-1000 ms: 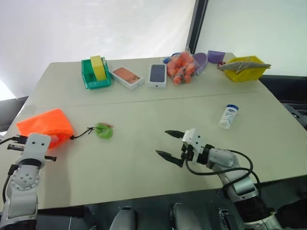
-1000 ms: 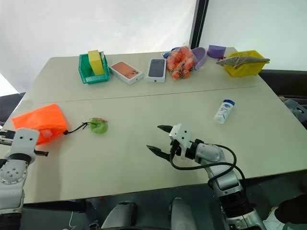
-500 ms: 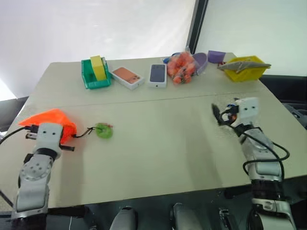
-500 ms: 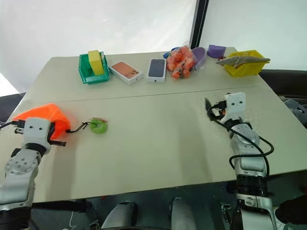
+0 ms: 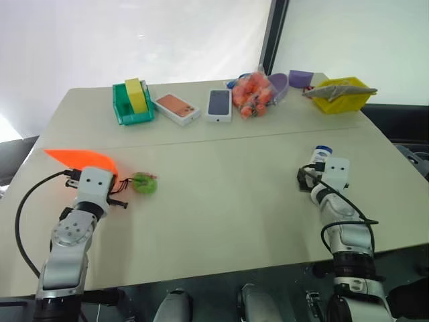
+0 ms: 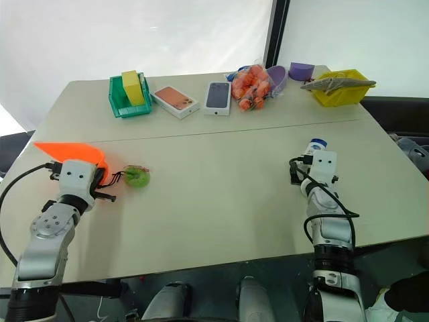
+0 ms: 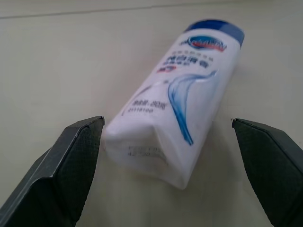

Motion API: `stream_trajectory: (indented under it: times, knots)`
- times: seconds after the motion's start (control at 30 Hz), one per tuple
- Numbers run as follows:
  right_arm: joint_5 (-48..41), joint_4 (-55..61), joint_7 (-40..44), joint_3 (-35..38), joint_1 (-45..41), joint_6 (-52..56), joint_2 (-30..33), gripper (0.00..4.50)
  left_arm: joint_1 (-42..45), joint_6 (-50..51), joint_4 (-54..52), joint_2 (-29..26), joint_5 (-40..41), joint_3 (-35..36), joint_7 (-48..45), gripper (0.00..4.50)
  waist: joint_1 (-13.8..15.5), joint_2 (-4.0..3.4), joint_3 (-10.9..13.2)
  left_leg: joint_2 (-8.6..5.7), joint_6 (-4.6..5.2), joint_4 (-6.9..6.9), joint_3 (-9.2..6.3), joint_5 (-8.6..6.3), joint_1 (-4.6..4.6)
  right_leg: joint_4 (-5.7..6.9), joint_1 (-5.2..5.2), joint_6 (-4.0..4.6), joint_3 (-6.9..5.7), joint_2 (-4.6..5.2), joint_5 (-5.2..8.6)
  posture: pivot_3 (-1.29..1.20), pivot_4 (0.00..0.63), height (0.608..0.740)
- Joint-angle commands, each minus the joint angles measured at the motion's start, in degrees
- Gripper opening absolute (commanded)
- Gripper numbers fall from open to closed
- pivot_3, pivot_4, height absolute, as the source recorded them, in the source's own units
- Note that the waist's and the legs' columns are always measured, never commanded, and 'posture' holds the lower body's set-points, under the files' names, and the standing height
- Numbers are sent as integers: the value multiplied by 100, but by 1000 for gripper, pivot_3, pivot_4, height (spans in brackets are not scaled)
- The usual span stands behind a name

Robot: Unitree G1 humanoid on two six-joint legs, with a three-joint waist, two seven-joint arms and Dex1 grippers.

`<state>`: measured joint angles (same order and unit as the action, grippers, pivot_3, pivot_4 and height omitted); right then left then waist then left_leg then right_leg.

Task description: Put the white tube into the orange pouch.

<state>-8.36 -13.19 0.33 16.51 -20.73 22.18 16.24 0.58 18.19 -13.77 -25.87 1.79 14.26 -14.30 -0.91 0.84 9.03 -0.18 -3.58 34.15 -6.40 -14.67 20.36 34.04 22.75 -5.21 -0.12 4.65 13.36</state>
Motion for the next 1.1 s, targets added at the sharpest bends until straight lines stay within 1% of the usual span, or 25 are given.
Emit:
stream_trajectory:
  times: [0.03,0.17,0.27,0.33,0.53,0.77,1.03,1.1]
  knots:
    - [-92,-102,-155,222,-220,-242,-19,4500,-4,-36,-243,-109,12,181,3,28,-2,0,0,0,0,0,0,0,0,0,0,0,0,-1,0,0,150,740]
    - [-167,-255,-116,237,-291,-441,-55,4500,-48,-61,-203,-155,19,280,6,28,-5,0,0,0,0,0,0,0,-1,0,0,0,0,-1,0,0,150,740]
    - [-178,-277,-103,195,-315,-512,-81,3663,-40,-70,-178,-158,28,288,14,0,-6,-1,0,0,0,0,0,0,-1,0,0,-3,0,-1,2,0,150,740]
    - [-153,-259,-71,138,-318,-564,-88,2697,-20,-72,-172,-142,40,283,20,0,-6,-1,0,0,0,0,0,0,-1,0,0,-4,0,-1,2,0,150,740]
    - [-139,-228,-37,100,-329,-661,-109,2697,74,-90,-149,-120,64,229,4,0,-7,-1,1,0,0,0,0,0,-1,1,0,-3,0,-1,2,0,150,740]
    - [2,-42,191,-165,-239,-854,-56,2697,286,-50,-213,-119,200,92,-146,0,-10,-2,1,0,0,0,-1,0,-1,1,0,-3,0,-1,1,0,150,740]
    - [-97,-123,128,-78,-233,-763,-115,2697,247,-64,-237,-93,196,39,-211,0,-12,-2,1,0,0,0,-1,0,0,1,0,-1,0,-1,0,0,150,740]
    - [-134,-136,138,-67,-241,-753,-126,2137,255,-63,-243,-91,205,43,-215,0,-12,-2,1,0,0,0,-1,0,-1,2,0,-1,0,-2,0,0,150,740]
